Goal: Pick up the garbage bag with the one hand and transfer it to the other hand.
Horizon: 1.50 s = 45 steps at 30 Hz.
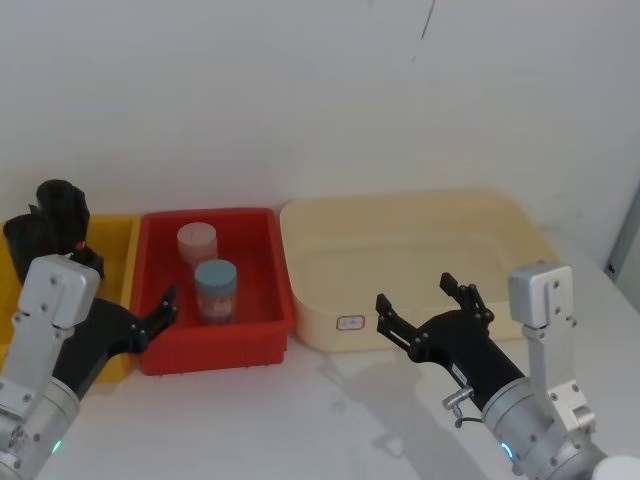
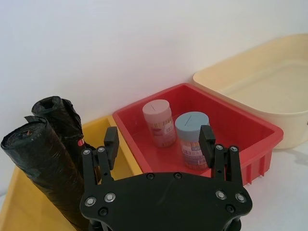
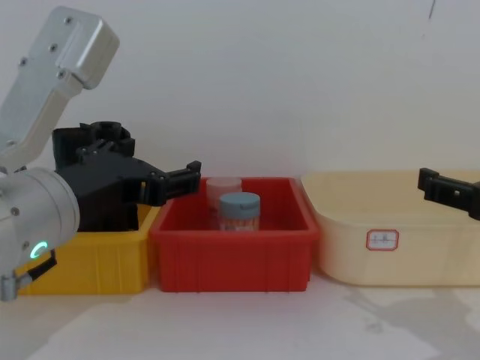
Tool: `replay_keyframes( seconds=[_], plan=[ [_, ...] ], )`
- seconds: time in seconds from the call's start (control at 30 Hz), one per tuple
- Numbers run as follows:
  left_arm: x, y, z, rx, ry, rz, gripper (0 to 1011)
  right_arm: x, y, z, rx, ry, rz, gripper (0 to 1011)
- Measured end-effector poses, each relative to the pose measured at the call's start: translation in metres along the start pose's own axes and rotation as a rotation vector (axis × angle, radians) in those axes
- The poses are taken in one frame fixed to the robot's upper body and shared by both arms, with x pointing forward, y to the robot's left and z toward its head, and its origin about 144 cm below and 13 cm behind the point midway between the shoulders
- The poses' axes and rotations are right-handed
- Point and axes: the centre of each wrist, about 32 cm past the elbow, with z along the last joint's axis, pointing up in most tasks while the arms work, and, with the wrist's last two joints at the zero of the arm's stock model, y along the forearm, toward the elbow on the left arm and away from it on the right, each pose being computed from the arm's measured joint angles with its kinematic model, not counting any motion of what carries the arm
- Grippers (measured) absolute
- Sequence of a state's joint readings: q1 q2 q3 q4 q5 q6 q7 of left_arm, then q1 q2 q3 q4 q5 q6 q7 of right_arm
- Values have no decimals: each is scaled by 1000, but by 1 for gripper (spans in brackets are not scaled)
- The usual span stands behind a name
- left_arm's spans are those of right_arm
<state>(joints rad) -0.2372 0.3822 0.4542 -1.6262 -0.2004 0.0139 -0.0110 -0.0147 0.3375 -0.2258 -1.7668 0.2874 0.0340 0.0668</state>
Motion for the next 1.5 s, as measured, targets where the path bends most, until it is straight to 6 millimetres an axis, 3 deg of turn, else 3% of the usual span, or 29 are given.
replay_keyframes(
  seconds=[1.5],
  plan=[
    [0, 4, 1, 19, 28, -20, 1002, 0, 0, 0, 0, 0, 0, 1001]
  ],
)
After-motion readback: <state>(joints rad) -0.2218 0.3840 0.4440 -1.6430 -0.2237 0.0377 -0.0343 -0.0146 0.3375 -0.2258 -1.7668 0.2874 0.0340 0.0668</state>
